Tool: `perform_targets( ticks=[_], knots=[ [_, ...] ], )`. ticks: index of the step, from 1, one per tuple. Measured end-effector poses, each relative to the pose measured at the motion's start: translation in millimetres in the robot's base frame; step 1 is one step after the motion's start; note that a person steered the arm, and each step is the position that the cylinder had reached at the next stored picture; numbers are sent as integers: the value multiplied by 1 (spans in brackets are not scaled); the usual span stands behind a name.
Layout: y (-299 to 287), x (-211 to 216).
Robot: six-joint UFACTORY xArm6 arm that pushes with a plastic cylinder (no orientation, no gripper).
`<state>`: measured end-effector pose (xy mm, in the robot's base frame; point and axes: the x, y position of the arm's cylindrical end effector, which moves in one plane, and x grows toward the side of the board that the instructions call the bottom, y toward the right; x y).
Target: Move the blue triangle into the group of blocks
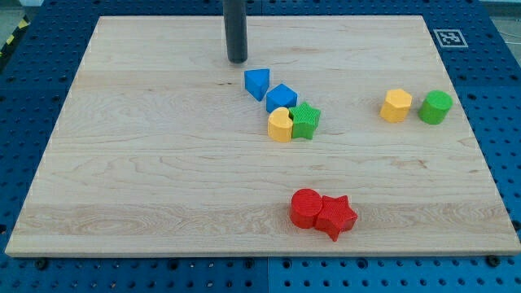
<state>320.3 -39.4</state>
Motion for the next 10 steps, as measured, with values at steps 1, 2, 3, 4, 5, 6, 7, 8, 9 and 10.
perform_targets(
  ticks=[1, 2, 3, 4, 5, 6, 7, 8, 9, 10],
  knots=[
    [1, 17],
    [10, 23],
    [15, 33],
    [16, 42],
    [24, 55],
    [25, 63],
    [25, 73],
    [25, 73],
    [25, 64],
    [25, 38]
  ],
)
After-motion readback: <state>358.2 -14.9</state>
